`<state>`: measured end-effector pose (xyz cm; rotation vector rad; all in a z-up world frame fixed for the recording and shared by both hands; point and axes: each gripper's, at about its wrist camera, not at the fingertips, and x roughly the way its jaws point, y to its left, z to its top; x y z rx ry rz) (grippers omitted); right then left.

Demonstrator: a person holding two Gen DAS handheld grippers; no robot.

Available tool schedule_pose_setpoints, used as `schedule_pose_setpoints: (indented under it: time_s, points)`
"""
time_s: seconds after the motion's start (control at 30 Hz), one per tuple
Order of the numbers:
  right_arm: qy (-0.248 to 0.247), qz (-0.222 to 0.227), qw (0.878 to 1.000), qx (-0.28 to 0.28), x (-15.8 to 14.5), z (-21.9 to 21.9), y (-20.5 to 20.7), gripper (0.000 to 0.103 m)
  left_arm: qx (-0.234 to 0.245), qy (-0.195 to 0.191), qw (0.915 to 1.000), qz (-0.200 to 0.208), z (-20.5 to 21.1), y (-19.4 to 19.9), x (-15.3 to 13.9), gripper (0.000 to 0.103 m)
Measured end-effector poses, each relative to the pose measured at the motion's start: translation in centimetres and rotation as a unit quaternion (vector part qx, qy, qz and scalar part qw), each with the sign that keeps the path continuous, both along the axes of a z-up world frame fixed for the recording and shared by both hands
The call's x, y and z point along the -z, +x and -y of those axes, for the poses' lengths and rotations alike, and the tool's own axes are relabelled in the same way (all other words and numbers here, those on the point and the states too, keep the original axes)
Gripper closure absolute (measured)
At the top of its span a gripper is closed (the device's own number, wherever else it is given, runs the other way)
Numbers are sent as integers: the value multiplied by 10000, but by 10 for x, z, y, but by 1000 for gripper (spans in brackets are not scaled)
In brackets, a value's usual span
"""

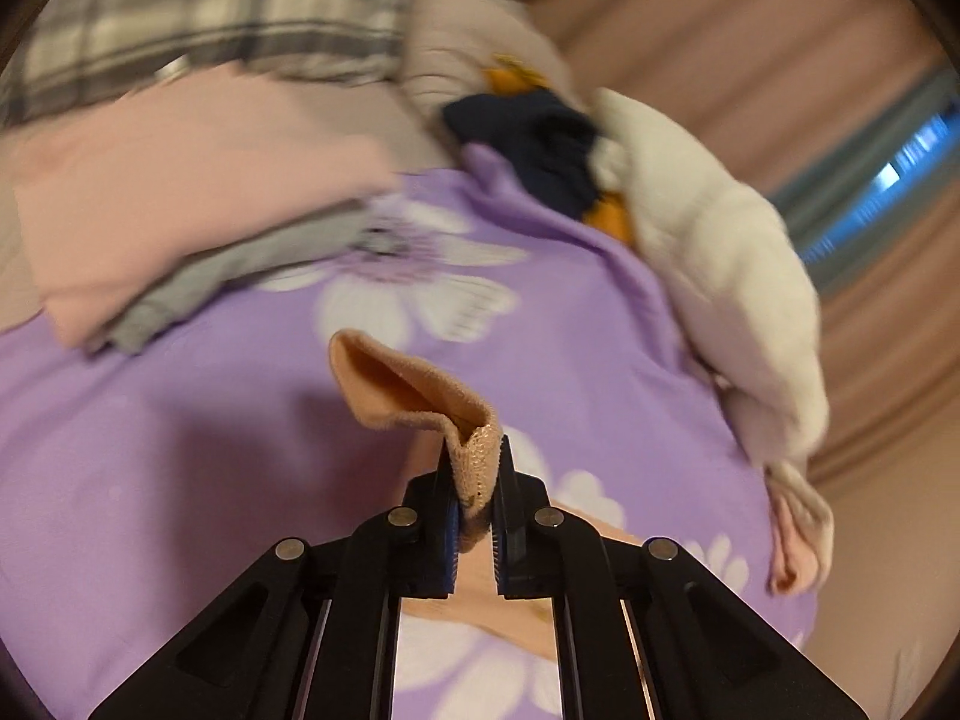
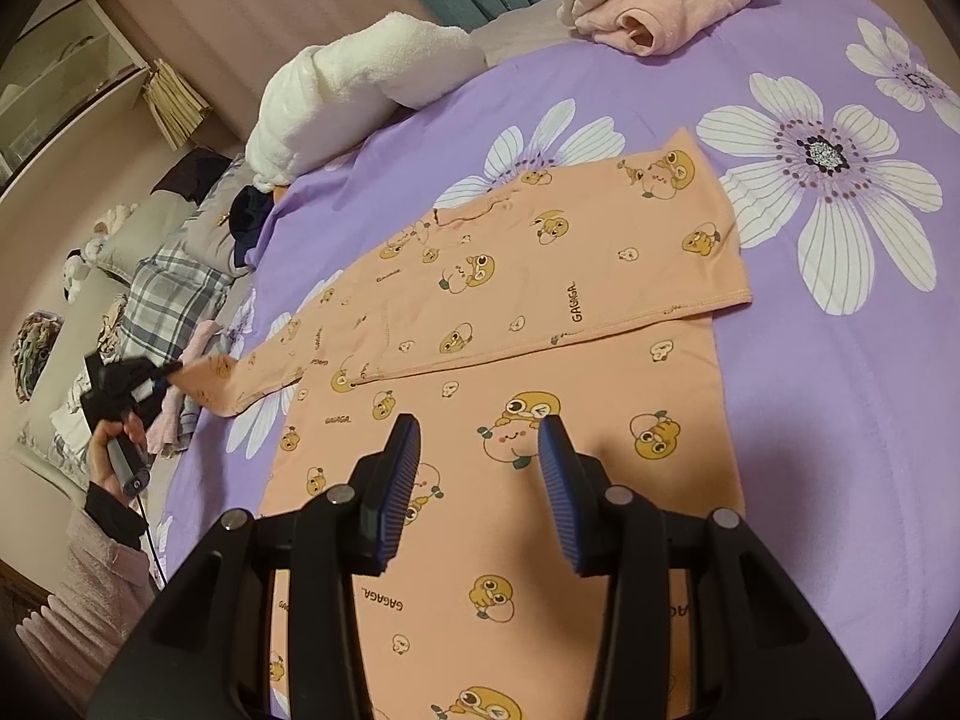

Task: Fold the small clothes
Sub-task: 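Lift the sleeve with the left tool and carry it across the shirt body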

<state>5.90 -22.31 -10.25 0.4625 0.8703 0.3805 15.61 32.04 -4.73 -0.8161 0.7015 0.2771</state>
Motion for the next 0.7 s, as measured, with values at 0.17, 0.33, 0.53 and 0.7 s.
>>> schedule_pose_setpoints:
  time_s: [0.17,0.33,0.53,0.7]
  points:
    - [152,-15,9999,46,3,9,-5,61,762,614,9951,125,73,21,-29,97]
    - [250,-20,9996,84,8,18,-10,61,1433,1110,9833,184,146,37,-43,97]
    - [407,-31,9989,228,15,35,-17,61,2084,1646,9640,160,222,48,-42,97]
    - [488,-73,9981,366,22,49,-21,61,2582,1760,9499,63,279,54,-29,97]
